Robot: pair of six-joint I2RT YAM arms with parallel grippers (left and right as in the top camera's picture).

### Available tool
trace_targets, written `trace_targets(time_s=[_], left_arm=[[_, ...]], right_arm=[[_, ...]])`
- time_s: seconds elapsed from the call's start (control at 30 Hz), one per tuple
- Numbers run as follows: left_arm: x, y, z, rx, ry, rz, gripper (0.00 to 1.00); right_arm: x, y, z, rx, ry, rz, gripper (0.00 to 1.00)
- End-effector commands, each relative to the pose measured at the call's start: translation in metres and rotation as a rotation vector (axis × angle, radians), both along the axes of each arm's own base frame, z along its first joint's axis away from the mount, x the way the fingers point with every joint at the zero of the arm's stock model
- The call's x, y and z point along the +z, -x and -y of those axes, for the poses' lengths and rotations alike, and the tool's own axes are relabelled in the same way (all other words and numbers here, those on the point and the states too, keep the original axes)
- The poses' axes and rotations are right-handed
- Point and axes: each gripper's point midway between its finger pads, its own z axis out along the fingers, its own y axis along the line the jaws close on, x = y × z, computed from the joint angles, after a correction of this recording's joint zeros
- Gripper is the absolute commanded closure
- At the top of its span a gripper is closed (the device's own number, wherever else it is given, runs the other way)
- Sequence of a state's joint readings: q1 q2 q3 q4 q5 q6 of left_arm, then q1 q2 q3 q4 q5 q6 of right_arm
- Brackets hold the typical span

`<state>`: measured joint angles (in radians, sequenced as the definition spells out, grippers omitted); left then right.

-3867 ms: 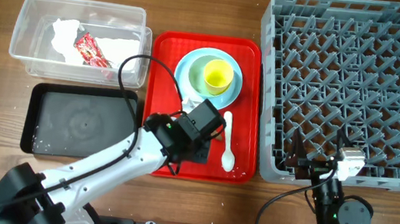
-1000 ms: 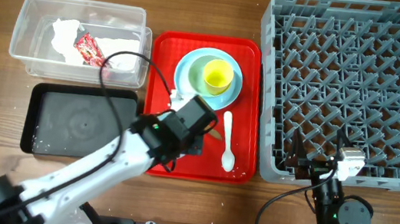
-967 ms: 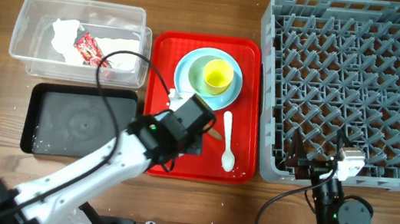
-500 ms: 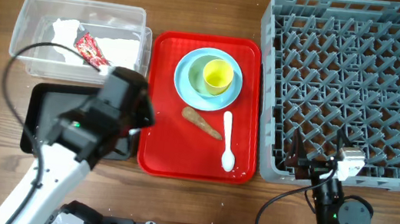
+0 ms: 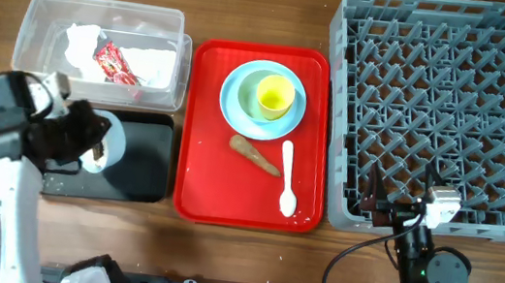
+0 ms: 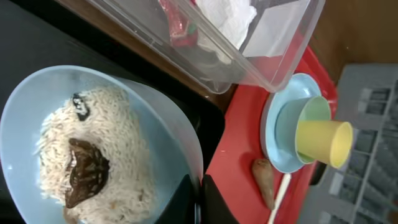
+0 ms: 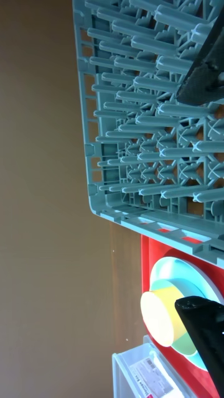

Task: Sort waste into correct bins and load items into the dishwasher rack
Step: 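Move the held light-blue bowl over the black tray with the left gripper, then tip the bowl with the left gripper to pour rice onto the black tray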

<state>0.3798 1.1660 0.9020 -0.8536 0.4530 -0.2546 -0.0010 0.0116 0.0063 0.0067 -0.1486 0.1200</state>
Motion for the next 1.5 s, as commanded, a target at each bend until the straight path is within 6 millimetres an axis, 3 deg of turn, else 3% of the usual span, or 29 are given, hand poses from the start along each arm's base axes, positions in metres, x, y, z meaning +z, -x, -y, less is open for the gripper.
trace_targets(time_s=[0.0, 0.17, 0.3, 0.5, 0.6, 1.23, 1.47], left_arm=[[0.006, -0.01, -0.001, -0.079, 0.323, 0.125, 0.96], [0.015, -0.015, -0.011, -0.086, 0.581, 0.257, 0.96], [0.008, -0.016, -0.031, -0.021, 0.702, 0.297, 0.96], [0.023, -0.017, -0.029, -0.041, 0.833, 0.418, 0.96], [0.041, -0.018, -0.029, -0.042, 0.917, 0.485, 0.96], [0.041, -0.019, -0.032, -0.012, 0.953, 0.455, 0.96], [0.041, -0.013, -0.019, 0.041, 1.045, 0.355, 0.96]], right_arm=[[0.002, 0.0, 0.001, -0.007, -0.013, 0.009, 0.0], [0.002, 0.0, 0.001, -0.007, -0.013, 0.009, 0.0], [0.002, 0.0, 0.001, -0.007, -0.013, 0.009, 0.0], [0.002, 0.0, 0.001, -0.007, -0.013, 0.009, 0.0], [0.002, 0.0, 0.001, -0.007, -0.013, 0.009, 0.0], [0.002, 0.0, 0.001, -0.007, -0.013, 0.009, 0.0], [0.002, 0.0, 0.001, -0.007, -0.012, 0.009, 0.0]])
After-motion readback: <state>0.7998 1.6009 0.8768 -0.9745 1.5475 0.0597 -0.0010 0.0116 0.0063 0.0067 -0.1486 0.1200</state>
